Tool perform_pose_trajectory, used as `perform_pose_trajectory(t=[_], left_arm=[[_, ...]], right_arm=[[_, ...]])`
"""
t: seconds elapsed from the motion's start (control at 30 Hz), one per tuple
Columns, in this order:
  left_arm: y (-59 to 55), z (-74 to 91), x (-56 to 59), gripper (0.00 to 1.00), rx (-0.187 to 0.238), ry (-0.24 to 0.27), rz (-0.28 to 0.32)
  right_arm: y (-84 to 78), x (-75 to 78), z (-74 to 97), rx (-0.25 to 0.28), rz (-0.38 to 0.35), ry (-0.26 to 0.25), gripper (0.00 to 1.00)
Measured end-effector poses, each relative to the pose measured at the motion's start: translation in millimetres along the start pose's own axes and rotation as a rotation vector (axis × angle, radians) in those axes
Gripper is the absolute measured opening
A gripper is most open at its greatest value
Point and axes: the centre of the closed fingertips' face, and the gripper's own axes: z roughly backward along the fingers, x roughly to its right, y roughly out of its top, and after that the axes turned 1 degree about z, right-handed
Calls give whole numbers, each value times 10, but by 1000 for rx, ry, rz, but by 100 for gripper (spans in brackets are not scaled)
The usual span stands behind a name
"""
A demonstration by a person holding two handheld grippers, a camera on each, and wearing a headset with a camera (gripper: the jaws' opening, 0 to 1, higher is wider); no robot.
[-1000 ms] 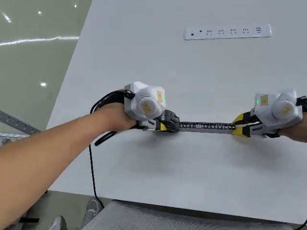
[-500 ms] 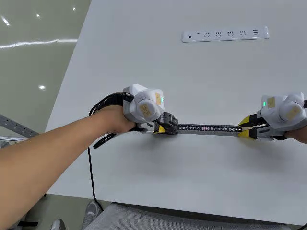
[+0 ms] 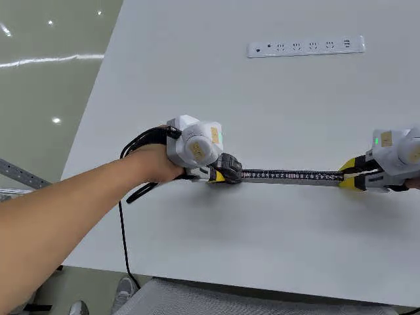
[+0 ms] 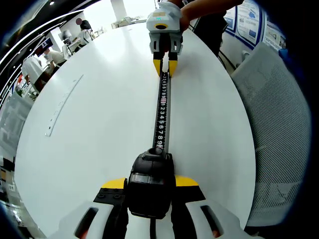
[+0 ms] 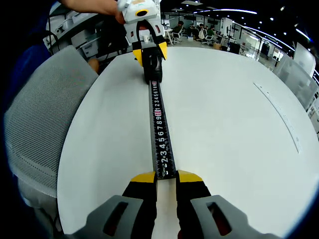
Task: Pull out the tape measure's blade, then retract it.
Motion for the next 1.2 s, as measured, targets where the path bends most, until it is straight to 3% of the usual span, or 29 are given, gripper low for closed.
perform_pose_trajectory(t=[0.77,1.2], left_arm=[[14,-10,-9,29,4,-2,0],[25,-10,-11,31,21,19,7]], right_arm=[[-66,-25,84,4,-21,-1,10],[-66,-43,87,-27,32,-18,12]])
